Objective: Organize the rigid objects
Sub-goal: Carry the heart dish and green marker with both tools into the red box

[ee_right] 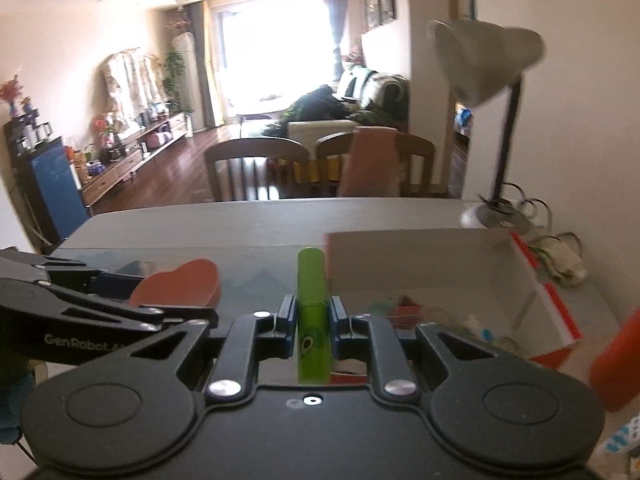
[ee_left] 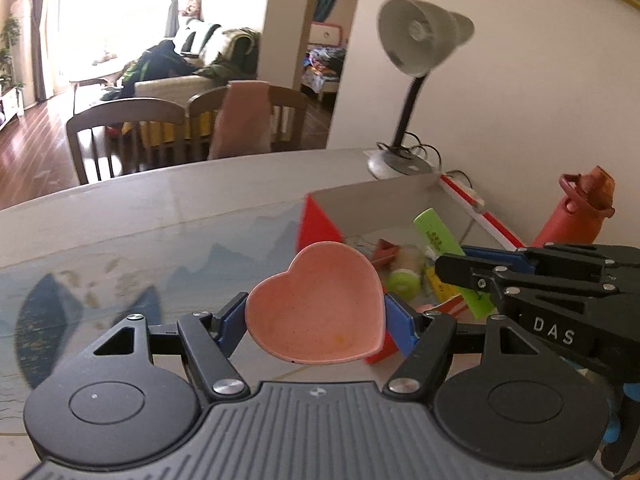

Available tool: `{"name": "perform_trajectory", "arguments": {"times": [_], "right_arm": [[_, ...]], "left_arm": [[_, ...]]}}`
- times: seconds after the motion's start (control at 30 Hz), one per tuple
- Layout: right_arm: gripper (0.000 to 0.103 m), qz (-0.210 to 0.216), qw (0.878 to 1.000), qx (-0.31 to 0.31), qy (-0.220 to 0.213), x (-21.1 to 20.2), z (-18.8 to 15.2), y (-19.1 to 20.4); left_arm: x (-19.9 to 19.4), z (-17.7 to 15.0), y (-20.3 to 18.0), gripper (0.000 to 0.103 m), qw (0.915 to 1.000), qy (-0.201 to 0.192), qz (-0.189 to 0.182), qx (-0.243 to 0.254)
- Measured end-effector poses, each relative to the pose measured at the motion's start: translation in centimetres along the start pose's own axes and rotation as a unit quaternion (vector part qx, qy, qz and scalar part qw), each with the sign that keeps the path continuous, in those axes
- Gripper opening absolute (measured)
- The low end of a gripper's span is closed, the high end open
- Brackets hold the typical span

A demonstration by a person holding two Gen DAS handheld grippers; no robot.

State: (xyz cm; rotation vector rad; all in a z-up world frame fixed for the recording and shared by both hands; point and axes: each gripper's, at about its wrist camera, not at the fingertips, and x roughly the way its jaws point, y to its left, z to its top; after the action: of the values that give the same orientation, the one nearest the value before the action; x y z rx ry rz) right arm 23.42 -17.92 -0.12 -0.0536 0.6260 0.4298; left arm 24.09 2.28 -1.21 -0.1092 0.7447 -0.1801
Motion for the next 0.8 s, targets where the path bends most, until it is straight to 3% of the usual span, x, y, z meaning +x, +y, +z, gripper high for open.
{"name": "perform_trajectory", "arguments": {"times": [0.37, 0.8], "right_arm": [[0.015, -0.037, 0.998, 0.041, 0.012, 1.2, -1.3, -9.4], [0.015, -0.057, 0.995, 0.065, 0.050, 5.7, -1.1, -15.9]], "left_arm": [[6.9, 1.8, -6.7, 0.071, 0.9992, 0.035, -0.012, 0.017], [14.4, 2.7, -11.2, 0.071, 0.9957, 0.082, -0.002, 0.041]]}}
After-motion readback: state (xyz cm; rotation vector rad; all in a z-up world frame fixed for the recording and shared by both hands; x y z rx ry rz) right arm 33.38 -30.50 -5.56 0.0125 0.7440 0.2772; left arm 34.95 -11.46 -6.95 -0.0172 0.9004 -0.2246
